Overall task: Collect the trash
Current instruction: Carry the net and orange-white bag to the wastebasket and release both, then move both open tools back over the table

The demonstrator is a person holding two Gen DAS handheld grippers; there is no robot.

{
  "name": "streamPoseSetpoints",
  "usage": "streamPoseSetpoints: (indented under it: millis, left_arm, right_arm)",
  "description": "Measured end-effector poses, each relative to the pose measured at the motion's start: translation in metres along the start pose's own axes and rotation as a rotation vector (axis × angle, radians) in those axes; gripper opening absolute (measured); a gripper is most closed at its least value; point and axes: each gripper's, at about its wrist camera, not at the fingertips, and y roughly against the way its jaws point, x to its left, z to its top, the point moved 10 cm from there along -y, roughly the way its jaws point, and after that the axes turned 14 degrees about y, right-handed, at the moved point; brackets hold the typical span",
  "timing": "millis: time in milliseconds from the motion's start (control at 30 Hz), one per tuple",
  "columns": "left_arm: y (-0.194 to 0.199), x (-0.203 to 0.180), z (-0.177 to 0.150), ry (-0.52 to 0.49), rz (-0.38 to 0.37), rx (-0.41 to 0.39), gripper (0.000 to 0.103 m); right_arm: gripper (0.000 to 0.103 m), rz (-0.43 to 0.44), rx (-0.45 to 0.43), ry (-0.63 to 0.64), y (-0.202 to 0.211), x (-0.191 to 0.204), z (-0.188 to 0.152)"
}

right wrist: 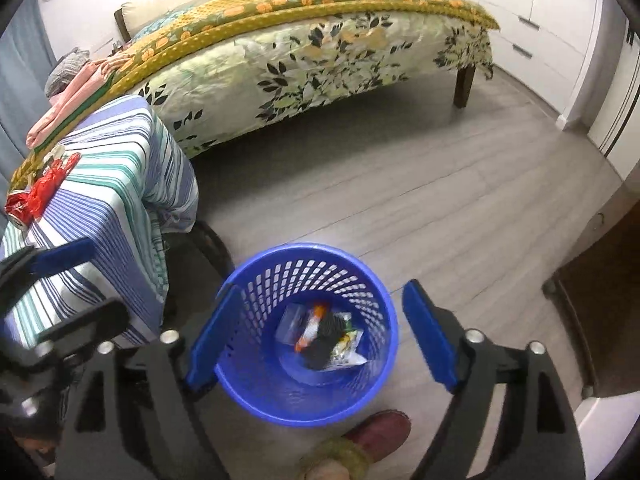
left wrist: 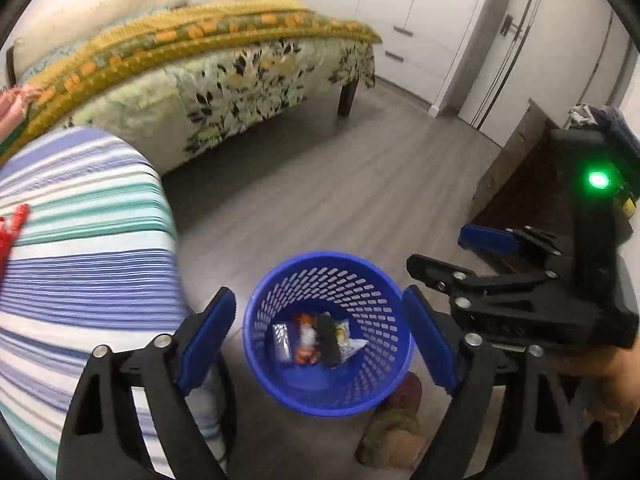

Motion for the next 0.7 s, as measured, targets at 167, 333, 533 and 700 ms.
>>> streamPoseSetpoints:
  millis: [167, 333, 533, 700]
  left_arm:
    - [0.046, 0.021, -0.014, -0.037, 0.027, -0.062, 0.091]
    - [0.084, 0.086, -0.045, -0.003, 0.129, -0.093, 0.093]
    - [0.128, 0.183, -0.078, 0.096, 0.265, -0.105, 0.093]
    - [0.165, 0.252, -0.094, 0.129, 0.365, -0.122, 0.094]
  right_arm:
    - [0.092, -0.042, -0.052, 0.052, 0.016, 0.023, 0.012]
    - [0.092, -0.032, -0.146, 0.136, 0.036, 0.072, 0.032]
    - [0.095, 0.083, -0.223, 0.266, 0.044, 0.164, 0.053]
    - [0.095, 0.187, -0.228, 0.395, 0.036, 0.261, 0.059]
